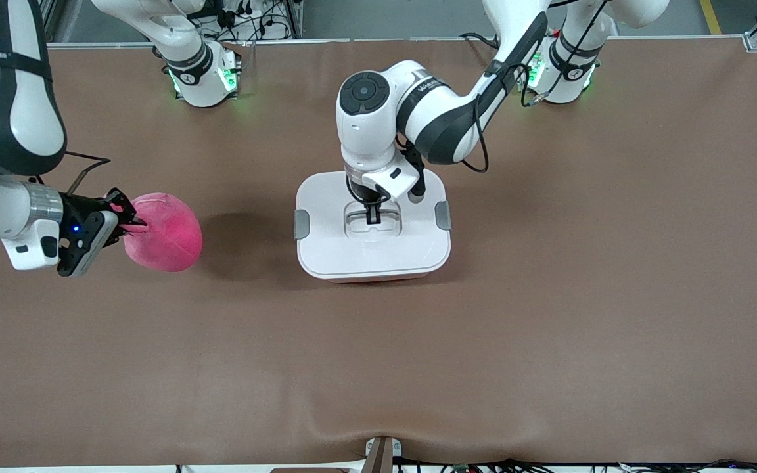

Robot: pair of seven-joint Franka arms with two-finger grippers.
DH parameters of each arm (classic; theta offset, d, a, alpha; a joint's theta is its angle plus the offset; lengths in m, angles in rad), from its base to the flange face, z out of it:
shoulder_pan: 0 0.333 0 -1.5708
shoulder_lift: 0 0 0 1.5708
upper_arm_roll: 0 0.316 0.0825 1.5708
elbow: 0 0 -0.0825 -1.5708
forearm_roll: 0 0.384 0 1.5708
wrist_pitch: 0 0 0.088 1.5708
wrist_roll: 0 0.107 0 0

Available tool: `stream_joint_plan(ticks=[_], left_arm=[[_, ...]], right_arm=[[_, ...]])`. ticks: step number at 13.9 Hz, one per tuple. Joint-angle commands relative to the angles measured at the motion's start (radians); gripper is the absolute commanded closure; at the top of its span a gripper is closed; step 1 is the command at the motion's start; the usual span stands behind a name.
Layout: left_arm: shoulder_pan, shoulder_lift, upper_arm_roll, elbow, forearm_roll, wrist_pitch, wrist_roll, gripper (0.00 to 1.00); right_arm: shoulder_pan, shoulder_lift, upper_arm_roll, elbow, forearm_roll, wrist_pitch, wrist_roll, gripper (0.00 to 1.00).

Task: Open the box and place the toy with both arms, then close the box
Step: 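Lift the lid aside with the left gripper while the right gripper carries the toy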

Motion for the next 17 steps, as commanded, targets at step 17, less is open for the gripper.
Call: stream_joint_plan(ticks=[17], left_arm=[[0.331,-0.286,-0.01,-0.157,0.019,-0.175,0.349,1.0]], right_arm=[[0.307,0.096,-0.007,0.157,0.374,0.127,0.898,1.0]])
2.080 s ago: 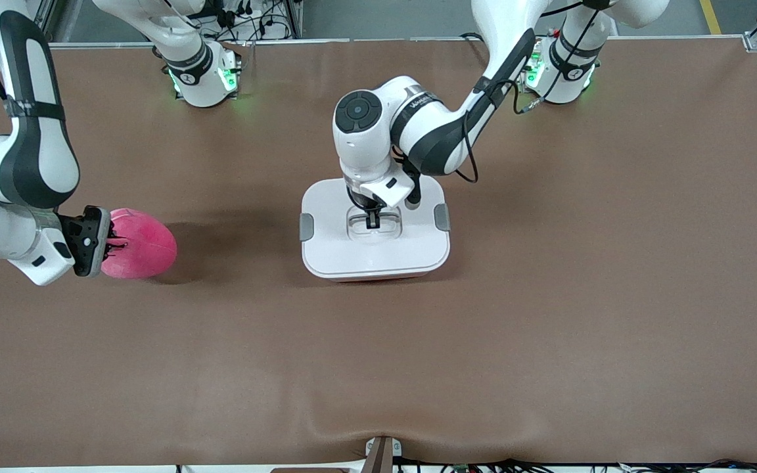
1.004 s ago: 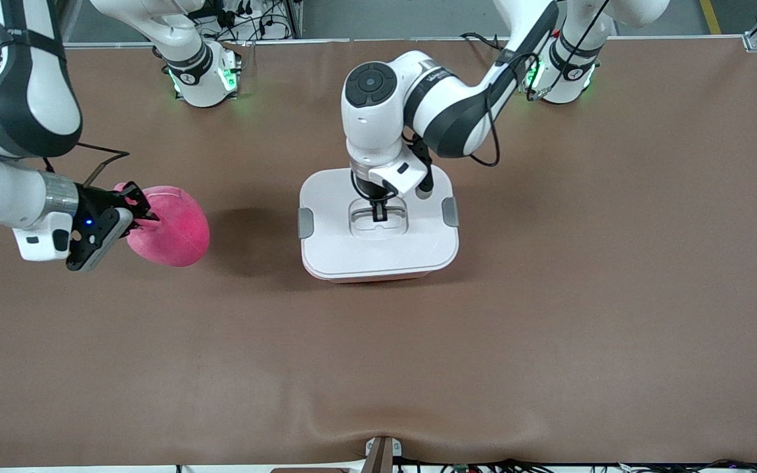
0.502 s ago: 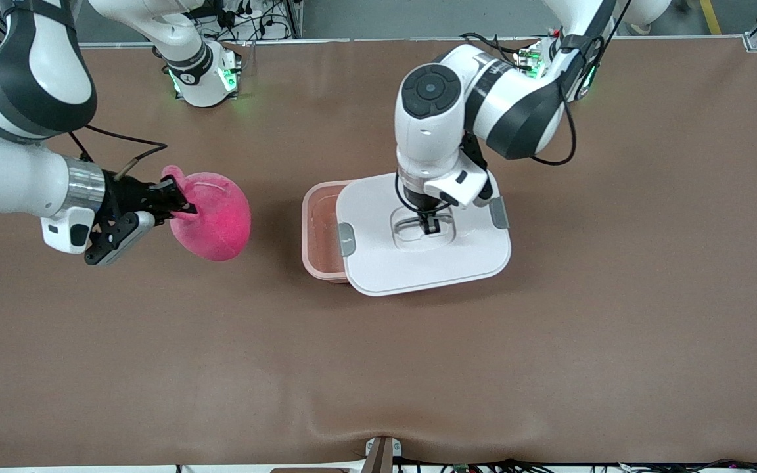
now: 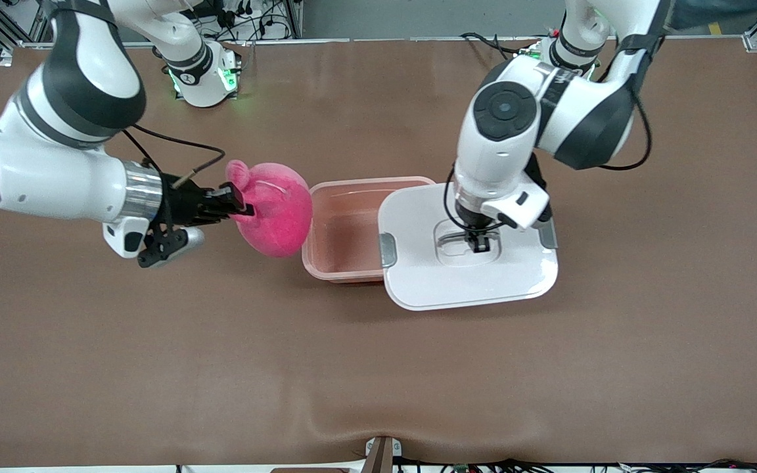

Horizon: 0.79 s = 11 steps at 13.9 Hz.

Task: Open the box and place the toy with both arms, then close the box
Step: 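Lift the lid aside with the left gripper while the right gripper carries the toy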

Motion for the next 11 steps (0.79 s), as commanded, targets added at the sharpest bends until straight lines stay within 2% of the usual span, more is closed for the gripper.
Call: stream_joint_plan(ticks=[1,4,7,8,11], left_arm=[[0.054,-0.103,-0.014,-0.112,0.008,0.008,0.077,1.0],[0.091,-0.186,-0.016,-0.238,0.013,0.107,0.086,1.0],[0.131,-0.308,-0.016,-0.436,0.01,0.244,0.164,1.0],[0.15,-0.344,-0.016,-0.492,0.01,0.278,0.195,1.0],[0.204,-0.414,-0.016,-0.602,0.006,0.339,0.277,1.0]], right_arm=[[0.069,0.04,-0.01,0.034,0.025,0.075,0.13,1.0],[0.126,0.07,-0.009,0.037,0.027,0.168,0.22,1.0],[0.161,0.101,-0.009,0.039,0.034,0.221,0.22,1.0],[0.178,0.109,-0.01,0.037,0.063,0.228,0.224,1.0],[0.187,0.129,-0.009,0.039,0.096,0.237,0.328,1.0]])
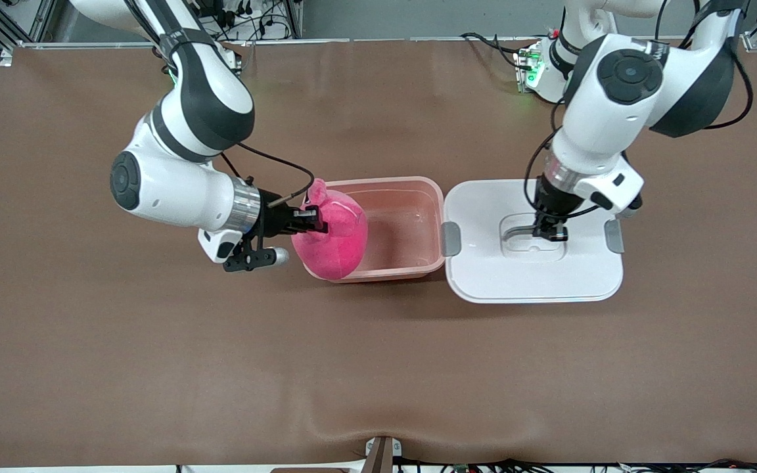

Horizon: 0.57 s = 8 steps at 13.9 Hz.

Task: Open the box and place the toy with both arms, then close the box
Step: 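Lift the lid aside with the left gripper while the right gripper carries the toy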

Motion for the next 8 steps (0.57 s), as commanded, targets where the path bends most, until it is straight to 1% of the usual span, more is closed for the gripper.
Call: stream_joint_plan(ticks=[1,4,6,8], left_arm=[[0.059,-0.108,-0.014,-0.139,0.006,0.065,0.08,1.0],[0.081,-0.137,-0.012,-0.199,0.005,0.099,0.11,1.0],[0.109,-0.151,-0.012,-0.204,0.003,0.106,0.151,1.0],[0.11,-0.153,-0.012,-0.211,-0.018,0.106,0.173,1.0]], right_arm=[[0.02,0.024,-0.01,0.031,0.032,-0.007,0.068,1.0],[0.035,0.027,-0.01,0.023,0.032,-0.009,0.085,1.0],[0.044,0.04,-0.01,0.022,0.031,-0.009,0.114,1.0],[0.059,0.053,-0.01,0.022,0.028,-0.009,0.152,1.0]])
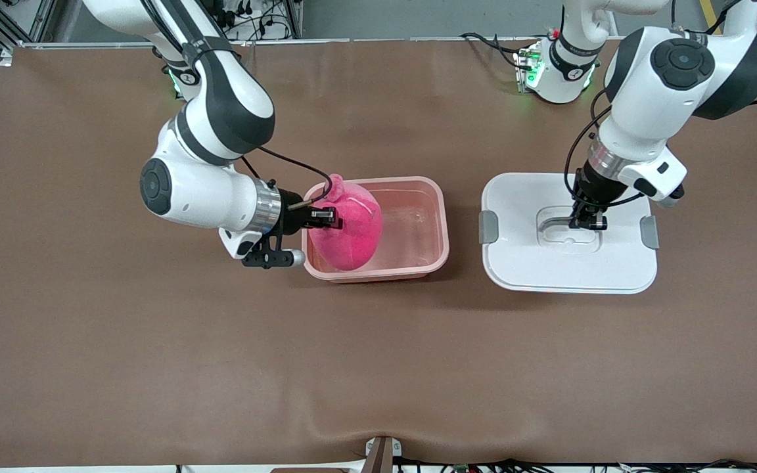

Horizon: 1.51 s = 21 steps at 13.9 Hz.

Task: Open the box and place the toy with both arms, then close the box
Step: 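Lift the lid aside with the left gripper while the right gripper carries the toy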

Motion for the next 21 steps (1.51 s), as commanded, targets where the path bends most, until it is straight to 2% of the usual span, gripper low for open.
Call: stream_joint_plan(ticks=[1,7,15,21], left_arm=[[0.015,-0.039,-0.01,-0.035,-0.021,0.017,0.034,1.0],[0.015,-0.038,-0.01,-0.035,-0.022,0.017,0.051,1.0],[0.015,-0.037,-0.01,-0.035,-0.024,0.017,0.051,1.0],[0.015,-0.037,-0.01,-0.035,-0.024,0.017,0.051,1.0]], right_arm=[[0.025,0.024,-0.012,0.02,0.014,-0.011,0.059,1.0],[0.013,0.04,-0.012,-0.012,0.008,-0.015,0.078,1.0],[0.007,0.146,-0.012,-0.003,0.019,-0.008,0.082,1.0],[0.071,0.208,-0.013,0.012,-0.015,0.043,0.115,1.0]])
